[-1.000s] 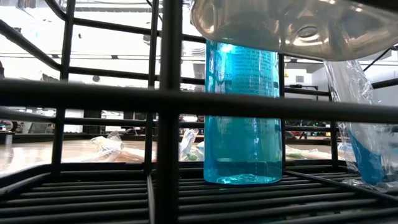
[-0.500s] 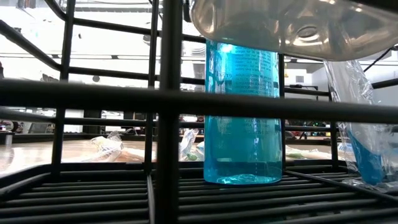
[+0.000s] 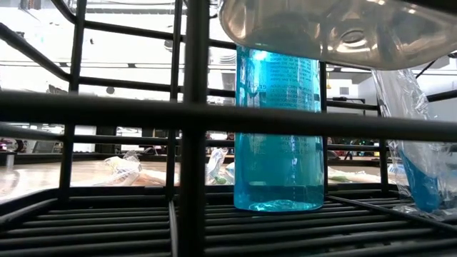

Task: Pick & Place toothbrushing station
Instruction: Put the top violet toothbrush into the black wire organizer

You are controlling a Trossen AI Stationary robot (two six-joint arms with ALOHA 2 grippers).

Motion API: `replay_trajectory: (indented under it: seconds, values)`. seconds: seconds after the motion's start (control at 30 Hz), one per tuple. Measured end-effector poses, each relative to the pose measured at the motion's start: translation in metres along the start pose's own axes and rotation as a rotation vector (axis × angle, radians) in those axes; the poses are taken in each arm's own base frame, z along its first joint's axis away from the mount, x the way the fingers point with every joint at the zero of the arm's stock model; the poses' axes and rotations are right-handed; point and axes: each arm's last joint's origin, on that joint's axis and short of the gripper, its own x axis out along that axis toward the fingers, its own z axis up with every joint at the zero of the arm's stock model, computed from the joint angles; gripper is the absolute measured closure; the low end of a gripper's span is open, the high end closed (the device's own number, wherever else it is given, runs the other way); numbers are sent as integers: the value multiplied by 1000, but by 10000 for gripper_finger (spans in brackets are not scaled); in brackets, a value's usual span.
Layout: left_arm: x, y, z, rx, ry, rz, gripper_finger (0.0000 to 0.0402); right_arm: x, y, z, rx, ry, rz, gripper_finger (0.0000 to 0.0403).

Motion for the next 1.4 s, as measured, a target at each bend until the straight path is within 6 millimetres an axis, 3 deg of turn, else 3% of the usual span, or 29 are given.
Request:
replay_trajectory:
  seconds: [0.23, 0.47, 0.6, 0.8, 0.97, 1.13, 1.4]
  values:
    - [9, -24, -33, 7, -38, 55, 265, -27, 48, -27, -85, 33, -28, 396]
    - [11, -40, -69, 10, -125, 227, 389, -34, 86, -90, -218, 103, -16, 395]
    - [10, -46, -80, -6, -203, 300, 397, -28, 104, -119, -274, 113, 18, 395]
    - [8, -53, -90, 6, -288, 351, 401, -16, 128, -159, -560, 136, -35, 394]
    - [7, -56, -93, -39, -305, 347, 401, -5, 129, -196, -621, 128, -210, 388]
    - [7, -57, -95, -45, -306, 345, 401, -3, 122, -233, -592, 159, -233, 387]
    - [7, -57, -95, -58, -308, 344, 401, -13, 121, -257, -576, 177, -246, 386]
